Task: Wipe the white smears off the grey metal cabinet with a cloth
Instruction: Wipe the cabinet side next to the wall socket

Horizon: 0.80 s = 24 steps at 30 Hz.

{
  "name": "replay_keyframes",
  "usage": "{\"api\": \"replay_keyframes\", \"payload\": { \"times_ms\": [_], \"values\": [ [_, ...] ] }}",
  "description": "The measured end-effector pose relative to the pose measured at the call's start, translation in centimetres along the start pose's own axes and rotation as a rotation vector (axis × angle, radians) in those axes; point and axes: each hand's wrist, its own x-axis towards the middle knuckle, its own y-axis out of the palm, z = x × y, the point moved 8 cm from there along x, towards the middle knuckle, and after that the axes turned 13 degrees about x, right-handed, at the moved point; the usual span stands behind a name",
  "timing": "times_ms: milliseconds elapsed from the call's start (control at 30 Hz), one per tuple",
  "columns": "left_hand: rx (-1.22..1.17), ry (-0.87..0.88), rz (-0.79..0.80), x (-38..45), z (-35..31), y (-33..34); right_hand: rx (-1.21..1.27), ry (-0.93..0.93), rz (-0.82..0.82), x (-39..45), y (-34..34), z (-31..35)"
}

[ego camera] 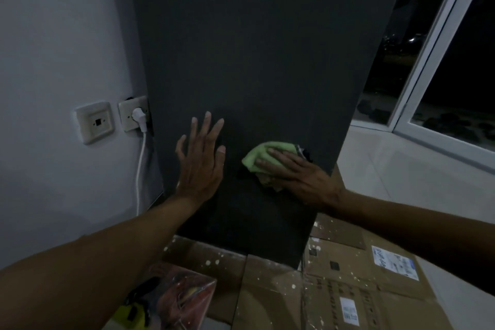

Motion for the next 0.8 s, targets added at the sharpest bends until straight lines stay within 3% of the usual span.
{"api": "replay_keyframes", "payload": {
  "times_ms": [100,233,367,533,800],
  "values": [
    [-0.028,0.021,-0.002,0.3,-1.2,0.0,-0.041,0.096,-0.12,2.0,-4.9,-3.6],
    [-0.065,-0.098,-0.063,1.5,-0.7,0.1,-0.177,0.268,-0.293,4.1,-11.5,-9.4],
    [-0.085,-0.108,-0.079,1.8,-0.4,0.6,-0.222,0.33,-0.367,3.2,-11.9,-9.1],
    [-0.077,-0.087,-0.041,0.9,-0.3,1.1,-0.109,0.185,-0.258,0.0,-6.2,-5.5],
    [-0.045,-0.032,0.016,0.5,-1.1,1.0,-0.02,-0.004,0.057,-4.7,2.7,-0.5]
  ]
}}
